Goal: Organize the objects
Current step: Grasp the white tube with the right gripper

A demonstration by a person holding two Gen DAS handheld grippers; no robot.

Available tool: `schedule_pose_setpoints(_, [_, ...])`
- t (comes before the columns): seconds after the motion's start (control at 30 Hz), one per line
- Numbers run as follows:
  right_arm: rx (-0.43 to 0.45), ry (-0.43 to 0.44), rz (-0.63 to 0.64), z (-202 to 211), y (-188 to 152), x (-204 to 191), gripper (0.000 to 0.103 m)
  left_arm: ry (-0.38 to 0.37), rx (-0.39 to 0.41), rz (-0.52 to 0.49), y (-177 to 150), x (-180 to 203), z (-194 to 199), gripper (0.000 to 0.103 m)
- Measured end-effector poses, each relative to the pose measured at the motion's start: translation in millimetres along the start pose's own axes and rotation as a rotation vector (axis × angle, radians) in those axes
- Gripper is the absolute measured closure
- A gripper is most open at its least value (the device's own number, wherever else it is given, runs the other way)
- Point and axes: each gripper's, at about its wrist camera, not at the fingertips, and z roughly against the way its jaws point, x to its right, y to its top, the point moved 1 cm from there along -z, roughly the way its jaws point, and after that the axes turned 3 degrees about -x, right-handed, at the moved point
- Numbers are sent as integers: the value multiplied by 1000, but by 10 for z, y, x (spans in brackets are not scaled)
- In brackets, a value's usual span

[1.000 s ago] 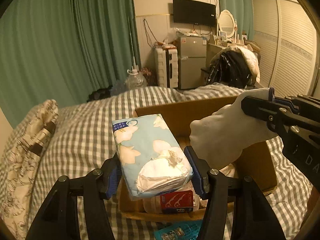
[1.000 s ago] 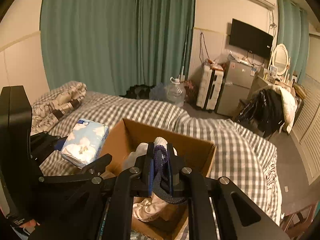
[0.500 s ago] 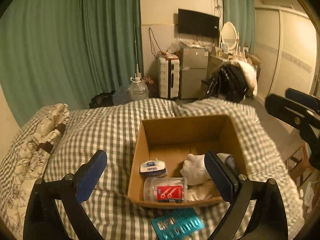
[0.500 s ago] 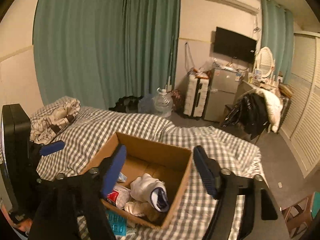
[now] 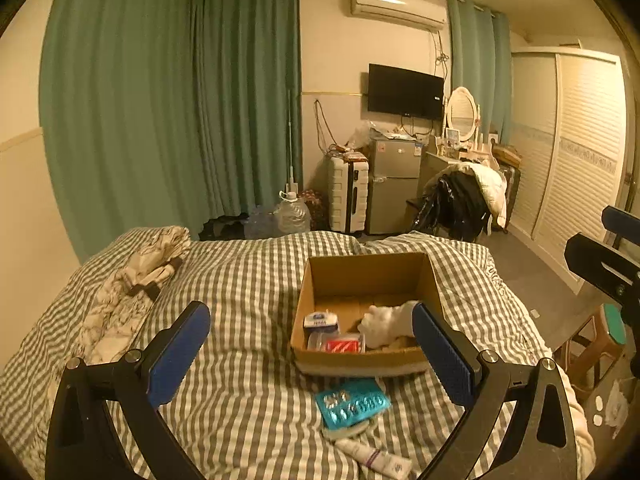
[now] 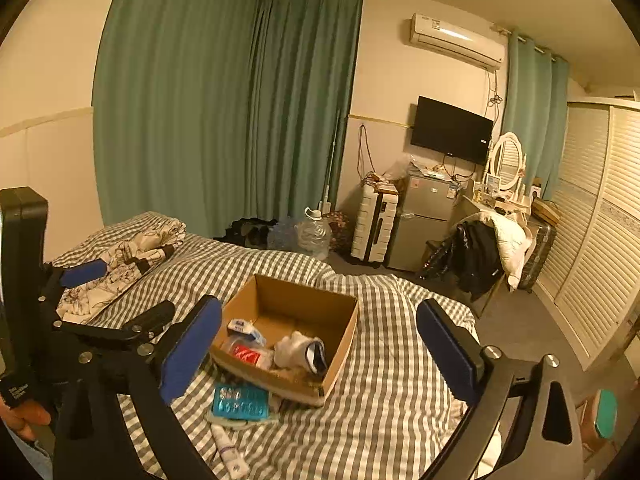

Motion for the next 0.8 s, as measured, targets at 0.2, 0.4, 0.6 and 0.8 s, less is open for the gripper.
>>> schedule_pose_setpoints(0.2, [-22,-1,-17,103,-255,-49,3,42,-5,19,-394,-66,102,0])
schedule_pose_setpoints(0.4, [-52,24,6,-47,-536,-193,3,69,-46,58,-714,-112,-9,0])
schedule_pose_setpoints(0.6, [-122,47,22,-372,-860,-295,3,119,-92,51,-991,-164,-151,0])
schedule_pose_setpoints(0.8, [-195,81,15,-692,-1122,-359,3,144,-180,35,-1247,-183,-415,0])
